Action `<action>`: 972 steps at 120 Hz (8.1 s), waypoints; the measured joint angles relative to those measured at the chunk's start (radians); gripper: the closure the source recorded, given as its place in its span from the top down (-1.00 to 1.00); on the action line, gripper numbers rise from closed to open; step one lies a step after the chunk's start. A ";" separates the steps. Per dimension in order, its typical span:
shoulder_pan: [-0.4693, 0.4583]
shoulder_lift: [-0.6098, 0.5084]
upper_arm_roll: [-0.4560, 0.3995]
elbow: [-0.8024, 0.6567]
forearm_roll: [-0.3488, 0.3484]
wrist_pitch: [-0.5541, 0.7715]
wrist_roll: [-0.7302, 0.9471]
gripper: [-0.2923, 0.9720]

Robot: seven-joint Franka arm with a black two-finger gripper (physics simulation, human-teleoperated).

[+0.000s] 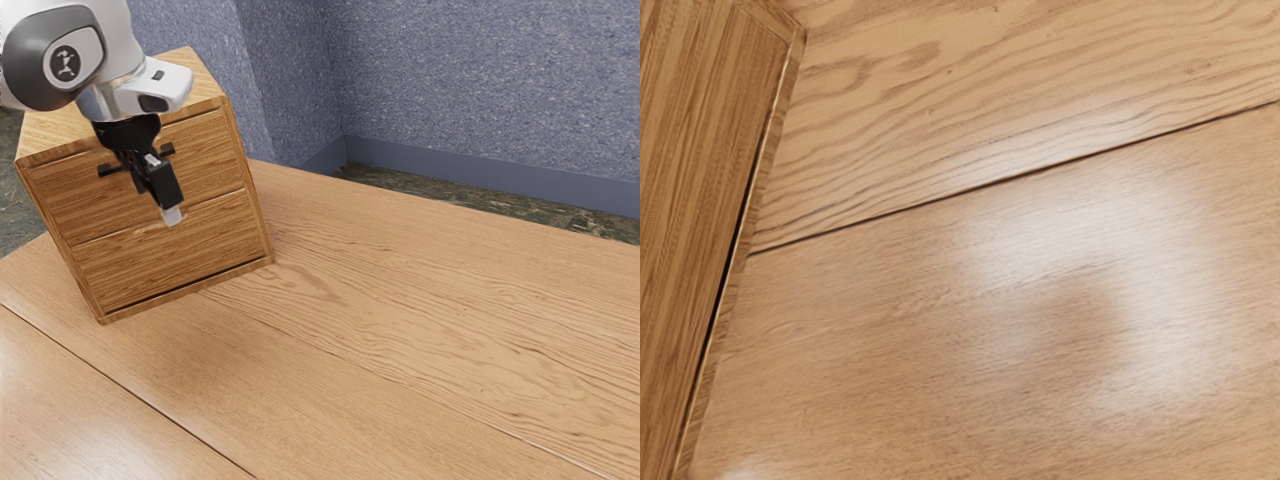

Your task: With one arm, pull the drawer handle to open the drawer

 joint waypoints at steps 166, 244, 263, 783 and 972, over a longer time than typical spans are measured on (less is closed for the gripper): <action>-0.414 -0.399 0.058 -0.452 0.033 0.075 -0.060 0.54; -0.751 -0.450 0.432 -0.250 0.455 0.118 0.040 0.54; -0.783 -0.471 0.487 -0.240 0.510 0.106 0.054 0.54; -0.833 -0.542 0.733 -0.445 0.793 0.662 -0.016 0.53; -0.411 -0.550 0.286 -0.692 0.689 0.722 -0.116 0.51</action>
